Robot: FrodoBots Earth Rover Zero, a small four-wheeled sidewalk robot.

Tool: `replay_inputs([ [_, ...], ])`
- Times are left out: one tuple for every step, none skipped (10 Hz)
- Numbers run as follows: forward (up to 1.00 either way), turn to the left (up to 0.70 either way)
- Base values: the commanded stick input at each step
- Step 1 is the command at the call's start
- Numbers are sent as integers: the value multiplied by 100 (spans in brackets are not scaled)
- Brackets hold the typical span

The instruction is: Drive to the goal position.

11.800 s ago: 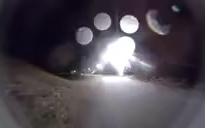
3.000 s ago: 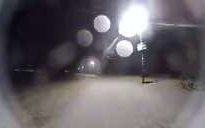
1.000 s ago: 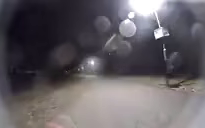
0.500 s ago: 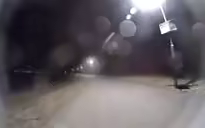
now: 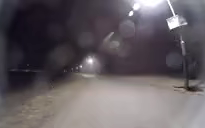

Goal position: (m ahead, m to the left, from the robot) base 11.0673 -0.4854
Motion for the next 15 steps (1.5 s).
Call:
replay_inputs([
  [100, 0],
  [100, 0],
  [100, 0],
  [100, 0],
  [100, 0],
  [100, 0],
  [100, 0],
  [100, 0],
  [100, 0],
  [100, 0],
  [100, 0],
  [100, 0],
  [100, 0],
  [100, 0],
  [100, 0],
])
